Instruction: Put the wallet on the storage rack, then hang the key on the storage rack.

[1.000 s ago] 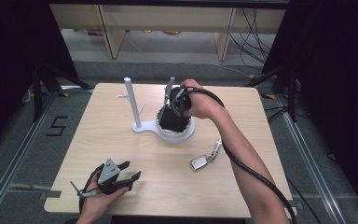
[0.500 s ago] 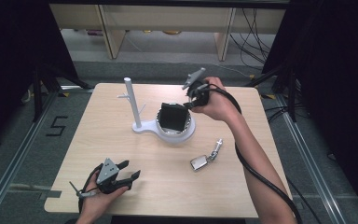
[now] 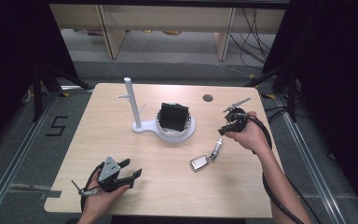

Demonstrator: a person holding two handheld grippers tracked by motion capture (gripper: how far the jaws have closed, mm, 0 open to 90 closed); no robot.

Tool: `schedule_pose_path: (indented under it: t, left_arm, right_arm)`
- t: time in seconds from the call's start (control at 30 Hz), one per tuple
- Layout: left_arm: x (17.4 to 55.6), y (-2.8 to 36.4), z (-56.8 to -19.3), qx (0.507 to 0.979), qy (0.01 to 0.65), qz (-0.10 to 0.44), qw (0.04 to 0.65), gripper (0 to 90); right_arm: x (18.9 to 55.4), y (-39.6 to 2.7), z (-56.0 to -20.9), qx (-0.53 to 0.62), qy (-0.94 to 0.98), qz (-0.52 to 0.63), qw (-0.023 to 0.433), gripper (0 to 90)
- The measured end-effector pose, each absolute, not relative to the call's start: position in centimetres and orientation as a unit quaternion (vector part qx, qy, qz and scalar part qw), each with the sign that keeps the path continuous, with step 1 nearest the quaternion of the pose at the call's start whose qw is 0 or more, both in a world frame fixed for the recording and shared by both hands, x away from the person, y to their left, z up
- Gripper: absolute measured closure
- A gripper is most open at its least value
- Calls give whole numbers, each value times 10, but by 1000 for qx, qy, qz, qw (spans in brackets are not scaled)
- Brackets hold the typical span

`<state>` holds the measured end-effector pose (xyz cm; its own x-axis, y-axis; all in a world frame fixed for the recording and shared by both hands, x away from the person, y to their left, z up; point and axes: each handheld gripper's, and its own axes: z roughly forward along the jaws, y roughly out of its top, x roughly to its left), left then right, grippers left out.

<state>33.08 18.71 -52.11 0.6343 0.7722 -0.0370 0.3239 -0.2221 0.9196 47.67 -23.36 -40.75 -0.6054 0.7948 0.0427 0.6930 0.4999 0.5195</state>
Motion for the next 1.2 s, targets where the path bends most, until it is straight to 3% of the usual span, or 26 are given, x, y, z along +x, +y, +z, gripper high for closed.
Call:
schedule_pose_path:
  t: [0.37, 0.73, 0.83, 0.93, 1.2]
  left_arm:
    - [329, 186, -522, 751, 366, 221, 503, 374]
    - [329, 187, -521, 752, 363, 222, 504, 376]
    - [329, 186, -521, 752, 364, 222, 503, 376]
    - [329, 186, -521, 751, 364, 222, 504, 376]
    - [326, 188, -520, 752, 362, 223, 503, 376]
  right_arm:
    - [455, -245, -444, 508, 827, 241, 32, 822]
    - [456, -233, -461, 563, 795, 227, -9, 700]
    - [461, -233, -464, 561, 795, 231, -10, 684]
    - [463, -228, -461, 609, 762, 213, -52, 666]
    - [470, -228, -468, 622, 752, 205, -71, 651]
